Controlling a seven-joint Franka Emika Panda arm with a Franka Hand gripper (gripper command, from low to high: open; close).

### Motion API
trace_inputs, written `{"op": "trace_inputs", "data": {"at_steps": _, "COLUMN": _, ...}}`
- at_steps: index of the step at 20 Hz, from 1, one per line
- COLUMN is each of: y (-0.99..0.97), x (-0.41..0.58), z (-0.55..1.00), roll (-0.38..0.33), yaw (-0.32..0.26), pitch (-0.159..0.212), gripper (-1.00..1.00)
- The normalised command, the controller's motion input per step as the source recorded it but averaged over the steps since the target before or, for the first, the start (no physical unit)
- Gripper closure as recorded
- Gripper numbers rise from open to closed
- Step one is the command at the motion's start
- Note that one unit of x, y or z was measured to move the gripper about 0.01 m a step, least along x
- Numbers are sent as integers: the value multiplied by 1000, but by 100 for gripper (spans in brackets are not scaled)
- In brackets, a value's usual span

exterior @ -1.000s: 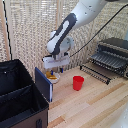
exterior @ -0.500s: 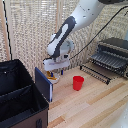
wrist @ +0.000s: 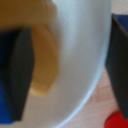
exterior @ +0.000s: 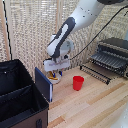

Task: Gently stretch your hand towards the oven tray's handle, obtaining a firm grip, and draw it cautiously out of the oven. Transition your grip to the hot dog bowl, gingerly seizing the edge, and elevate it from the surface. Hover the bowl over the tray, delicately lower it, and temper your grip, establishing the bowl's equilibrium.

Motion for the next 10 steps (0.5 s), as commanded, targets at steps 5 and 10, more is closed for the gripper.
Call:
{"op": "trace_inputs", "data": {"at_steps": 5, "y": 0, "x": 0, "z": 0, "roll": 0, "yaw": -58, "pitch": 43, "gripper": 100}}
{"op": "trace_inputs", "data": {"at_steps": 10, "y": -37, "x": 7, "z": 19, "roll": 0, "yaw": -59, "pitch": 46, "gripper": 100}}
